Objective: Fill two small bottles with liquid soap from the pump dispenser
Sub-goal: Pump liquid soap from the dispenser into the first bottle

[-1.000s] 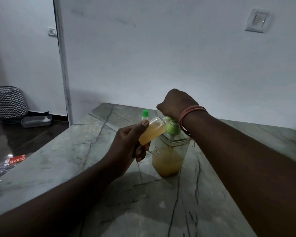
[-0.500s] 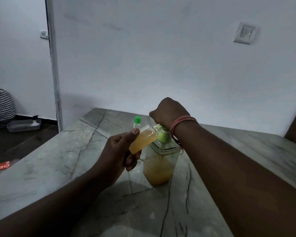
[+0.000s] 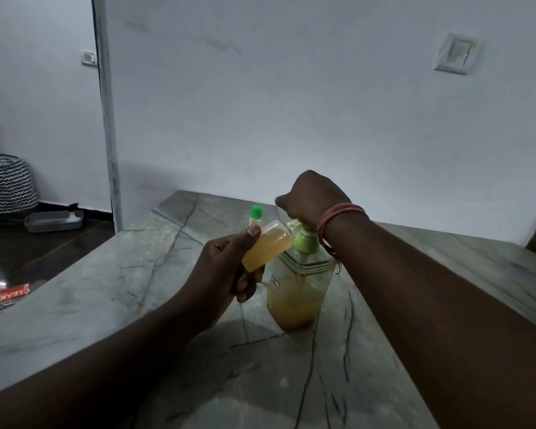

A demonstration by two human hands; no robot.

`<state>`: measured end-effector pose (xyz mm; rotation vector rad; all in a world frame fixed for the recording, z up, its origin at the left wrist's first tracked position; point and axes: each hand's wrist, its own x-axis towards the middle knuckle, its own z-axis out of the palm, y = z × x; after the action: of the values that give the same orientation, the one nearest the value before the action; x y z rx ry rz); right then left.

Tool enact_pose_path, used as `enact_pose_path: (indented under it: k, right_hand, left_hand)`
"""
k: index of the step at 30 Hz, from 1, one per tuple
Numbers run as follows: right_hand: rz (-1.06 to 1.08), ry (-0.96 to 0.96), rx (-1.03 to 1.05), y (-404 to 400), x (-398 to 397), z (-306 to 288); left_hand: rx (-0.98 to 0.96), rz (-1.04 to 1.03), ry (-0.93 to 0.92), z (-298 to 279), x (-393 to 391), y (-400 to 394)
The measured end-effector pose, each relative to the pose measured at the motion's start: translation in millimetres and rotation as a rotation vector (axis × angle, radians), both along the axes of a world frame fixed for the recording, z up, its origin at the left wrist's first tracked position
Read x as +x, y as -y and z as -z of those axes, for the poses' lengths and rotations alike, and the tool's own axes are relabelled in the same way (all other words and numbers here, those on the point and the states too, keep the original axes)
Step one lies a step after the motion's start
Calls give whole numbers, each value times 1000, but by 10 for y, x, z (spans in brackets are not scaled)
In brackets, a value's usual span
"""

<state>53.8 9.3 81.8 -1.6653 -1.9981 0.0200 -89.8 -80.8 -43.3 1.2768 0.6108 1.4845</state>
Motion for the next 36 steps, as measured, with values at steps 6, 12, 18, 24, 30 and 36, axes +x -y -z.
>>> enact_pose_path:
  k: [6,12,18,24,30,36]
  right_hand:
    - [-23,73,100,-19,-22,-31]
    - [-27,70,58,-23,-7,12]
    - [-38,64,18,10,-11,-25]
    - [-30,42,112,-21,-52,14]
    - [-1,19,22,-5,-22,22]
    - [-13,114,70,33,-13,-55]
  left_hand:
    - [3,8,8,34,4,-3]
    - [18,8,-30,26,-5,-33]
    - [-14,-24,-22,31,-9,-26]
    - [-9,-29,-36,69,-29,-62]
    - [0,-17,-41,46,-30,-40]
    - [-13,-11,-14,58,8,-36]
